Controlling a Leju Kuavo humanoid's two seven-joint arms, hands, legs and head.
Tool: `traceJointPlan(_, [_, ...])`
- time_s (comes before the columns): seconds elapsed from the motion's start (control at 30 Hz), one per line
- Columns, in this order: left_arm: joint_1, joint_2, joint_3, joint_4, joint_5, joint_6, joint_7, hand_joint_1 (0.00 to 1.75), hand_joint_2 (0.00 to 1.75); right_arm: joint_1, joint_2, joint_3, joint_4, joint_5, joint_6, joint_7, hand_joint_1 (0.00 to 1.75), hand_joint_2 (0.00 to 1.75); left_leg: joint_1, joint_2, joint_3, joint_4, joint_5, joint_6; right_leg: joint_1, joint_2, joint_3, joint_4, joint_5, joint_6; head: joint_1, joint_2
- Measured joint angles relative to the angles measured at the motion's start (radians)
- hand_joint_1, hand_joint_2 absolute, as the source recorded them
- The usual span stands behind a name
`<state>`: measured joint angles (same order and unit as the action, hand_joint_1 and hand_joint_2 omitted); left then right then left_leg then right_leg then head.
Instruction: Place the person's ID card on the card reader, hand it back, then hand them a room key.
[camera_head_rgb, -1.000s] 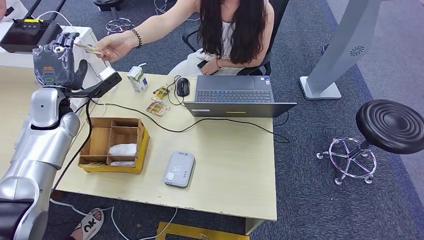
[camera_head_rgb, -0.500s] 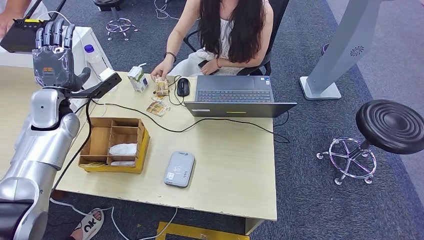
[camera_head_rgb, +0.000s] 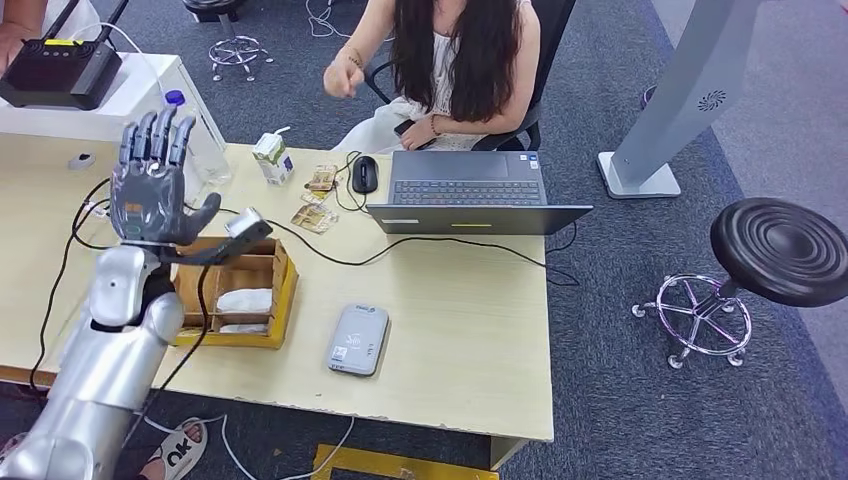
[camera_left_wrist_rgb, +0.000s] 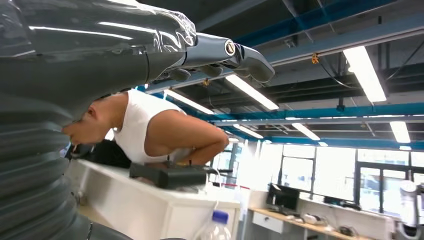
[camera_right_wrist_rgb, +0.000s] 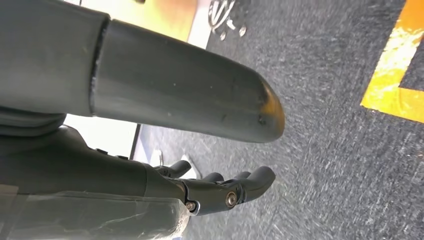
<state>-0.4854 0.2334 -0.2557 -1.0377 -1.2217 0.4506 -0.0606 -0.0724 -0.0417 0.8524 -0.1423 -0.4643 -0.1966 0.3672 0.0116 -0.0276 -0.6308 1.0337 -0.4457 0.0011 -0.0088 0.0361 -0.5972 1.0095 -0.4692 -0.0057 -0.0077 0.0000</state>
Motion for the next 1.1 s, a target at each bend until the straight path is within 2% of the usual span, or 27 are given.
traceJointPlan(0.03, [0.065,0.000,-0.006,-0.071,-0.004,0.002,0.007,0.00,1.75,0.002,0.002,-0.003,0.000,-0.009,-0.006,0.001,0.00,0.00,0.000,0.002,0.001,0.000,-0.001,0.000,0.000,0.002,0.000,0.000,-0.001,0.000,0.000,0.000])
traceJointPlan(0.17, [0.283,0.009,-0.029,-0.312,-0.013,0.009,0.018,0.00,1.75,0.012,0.011,-0.015,0.000,-0.033,-0.027,-0.003,0.00,1.75,0.000,0.003,0.001,0.000,-0.005,0.001,-0.001,0.003,0.000,0.000,-0.004,0.001,0.000,0.000])
traceJointPlan(0.33, [0.436,0.029,-0.040,-0.496,-0.019,-0.003,0.005,0.00,1.75,0.015,0.017,-0.026,0.000,-0.049,-0.041,-0.011,0.00,1.75,0.000,0.002,0.001,0.000,-0.006,0.002,0.000,0.002,0.001,0.000,-0.006,0.001,0.000,0.000])
traceJointPlan(0.47, [0.512,0.043,-0.049,-0.582,-0.031,-0.044,0.001,0.00,1.75,0.015,0.020,-0.031,0.000,-0.063,-0.043,-0.011,0.00,1.75,0.000,0.002,0.002,0.000,-0.006,0.002,0.000,0.001,0.001,0.000,-0.006,0.001,0.000,0.000])
traceJointPlan(0.57, [0.555,0.055,-0.052,-0.617,-0.035,-0.116,0.031,0.00,1.75,0.016,0.021,-0.034,0.000,-0.074,-0.044,-0.011,0.00,1.75,0.000,0.002,0.002,0.000,-0.006,0.002,0.000,0.001,0.002,0.000,-0.006,0.001,0.000,0.000])
traceJointPlan(0.7, [0.588,0.079,-0.052,-0.635,-0.029,-0.178,0.059,0.00,1.75,0.016,0.023,-0.040,0.000,-0.081,-0.045,-0.012,0.00,1.75,0.000,0.001,0.002,0.000,-0.005,0.002,0.000,0.000,0.002,0.000,-0.006,0.001,0.000,0.000])
traceJointPlan(1.1, [0.608,0.104,-0.052,-0.648,-0.018,-0.210,0.073,0.00,1.75,0.016,0.028,-0.048,0.000,-0.086,-0.045,-0.012,0.00,1.75,0.000,0.000,0.002,0.000,-0.005,0.002,0.000,0.000,0.003,0.000,-0.006,0.001,0.000,0.000])
